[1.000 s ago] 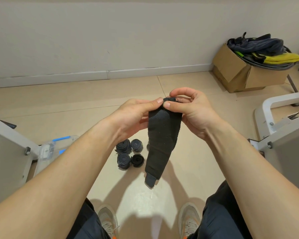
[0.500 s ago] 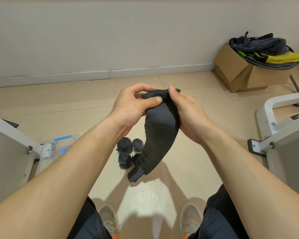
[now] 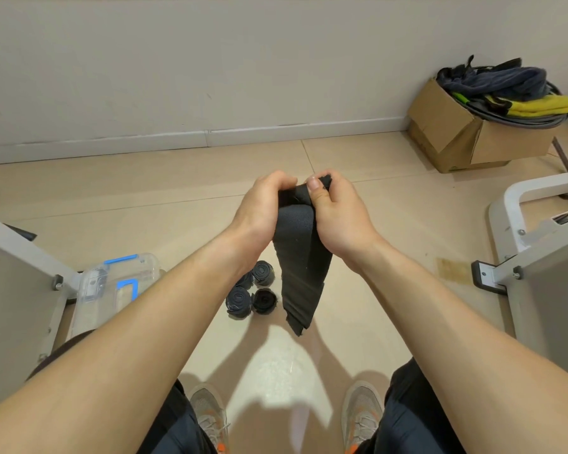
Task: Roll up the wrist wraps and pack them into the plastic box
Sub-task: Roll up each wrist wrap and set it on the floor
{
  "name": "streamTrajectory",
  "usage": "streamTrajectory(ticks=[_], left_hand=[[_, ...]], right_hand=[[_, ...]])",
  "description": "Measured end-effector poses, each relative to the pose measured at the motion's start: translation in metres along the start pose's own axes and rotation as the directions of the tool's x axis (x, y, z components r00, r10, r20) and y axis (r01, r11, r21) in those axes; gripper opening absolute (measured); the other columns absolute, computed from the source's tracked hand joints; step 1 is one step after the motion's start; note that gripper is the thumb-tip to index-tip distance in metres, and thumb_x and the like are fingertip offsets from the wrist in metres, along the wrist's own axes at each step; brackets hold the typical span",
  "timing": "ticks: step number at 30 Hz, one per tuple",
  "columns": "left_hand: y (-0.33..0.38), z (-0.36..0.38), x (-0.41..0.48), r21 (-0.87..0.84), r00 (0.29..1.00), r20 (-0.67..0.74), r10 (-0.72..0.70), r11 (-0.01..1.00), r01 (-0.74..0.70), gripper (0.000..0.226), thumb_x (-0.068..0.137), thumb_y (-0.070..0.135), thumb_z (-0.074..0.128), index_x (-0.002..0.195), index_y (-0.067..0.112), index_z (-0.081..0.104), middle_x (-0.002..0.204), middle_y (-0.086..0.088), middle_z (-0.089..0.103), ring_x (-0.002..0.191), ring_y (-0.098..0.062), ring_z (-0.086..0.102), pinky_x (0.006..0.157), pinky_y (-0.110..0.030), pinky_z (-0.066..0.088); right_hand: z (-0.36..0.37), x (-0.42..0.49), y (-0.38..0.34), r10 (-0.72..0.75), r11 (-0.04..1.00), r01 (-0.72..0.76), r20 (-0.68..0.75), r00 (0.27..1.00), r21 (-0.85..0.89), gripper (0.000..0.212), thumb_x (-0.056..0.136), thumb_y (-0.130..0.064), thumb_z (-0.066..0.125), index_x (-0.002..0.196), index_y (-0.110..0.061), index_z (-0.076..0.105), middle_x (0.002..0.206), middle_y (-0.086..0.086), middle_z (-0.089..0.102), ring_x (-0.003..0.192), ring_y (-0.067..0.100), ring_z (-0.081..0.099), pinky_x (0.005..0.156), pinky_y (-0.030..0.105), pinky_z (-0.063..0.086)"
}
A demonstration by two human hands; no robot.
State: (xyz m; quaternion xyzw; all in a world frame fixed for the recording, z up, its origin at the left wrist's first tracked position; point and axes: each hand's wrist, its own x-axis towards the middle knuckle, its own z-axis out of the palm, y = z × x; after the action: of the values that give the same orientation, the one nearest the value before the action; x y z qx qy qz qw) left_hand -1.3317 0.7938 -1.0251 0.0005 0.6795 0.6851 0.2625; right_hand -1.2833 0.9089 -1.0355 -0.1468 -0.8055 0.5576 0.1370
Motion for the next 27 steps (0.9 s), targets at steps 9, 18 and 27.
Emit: streamTrajectory(ticks=[9, 18, 27], left_hand=[[-0.010, 0.002, 0.002, 0.201, 0.958, -0.044, 0.285, 0.941, -0.271, 0.026, 0.094, 0.049, 0.066, 0.099, 0.025, 0.059, 0.097, 0.000, 0.069, 0.091, -0.016, 0.066, 0.085, -0.038, 0.054], [-0.007, -0.003, 0.000, 0.230, 0.934, 0.079, 0.347, 0.906, -0.356, 0.016, 0.101, 0.018, 0.062, 0.096, 0.027, 0.050, 0.079, -0.005, 0.054, 0.059, -0.008, 0.050, 0.051, -0.022, 0.038], [-0.001, -0.005, 0.004, 0.292, 0.990, -0.006, 0.141, 0.947, -0.133, 0.059, 0.088, 0.074, 0.042, 0.102, 0.021, 0.062, 0.102, -0.003, 0.070, 0.092, -0.021, 0.066, 0.081, -0.040, 0.051]], right_hand=[[0.001, 0.001, -0.002, 0.032, 0.993, -0.033, 0.006, 0.999, 0.117, 0.018, 0.108, -0.030, 0.045, 0.097, -0.022, 0.057, 0.098, -0.004, 0.066, 0.101, 0.018, 0.064, 0.097, 0.043, 0.050], [-0.006, 0.004, -0.001, 0.058, 0.991, -0.069, 0.101, 0.993, 0.115, 0.026, 0.103, -0.041, 0.042, 0.094, -0.025, 0.060, 0.100, 0.004, 0.067, 0.099, 0.023, 0.063, 0.102, 0.055, 0.048], [-0.002, 0.000, 0.000, -0.036, 0.998, 0.030, 0.095, 0.995, 0.059, 0.017, 0.108, -0.011, 0.041, 0.105, -0.021, 0.054, 0.095, -0.005, 0.058, 0.093, 0.013, 0.053, 0.092, 0.035, 0.045]])
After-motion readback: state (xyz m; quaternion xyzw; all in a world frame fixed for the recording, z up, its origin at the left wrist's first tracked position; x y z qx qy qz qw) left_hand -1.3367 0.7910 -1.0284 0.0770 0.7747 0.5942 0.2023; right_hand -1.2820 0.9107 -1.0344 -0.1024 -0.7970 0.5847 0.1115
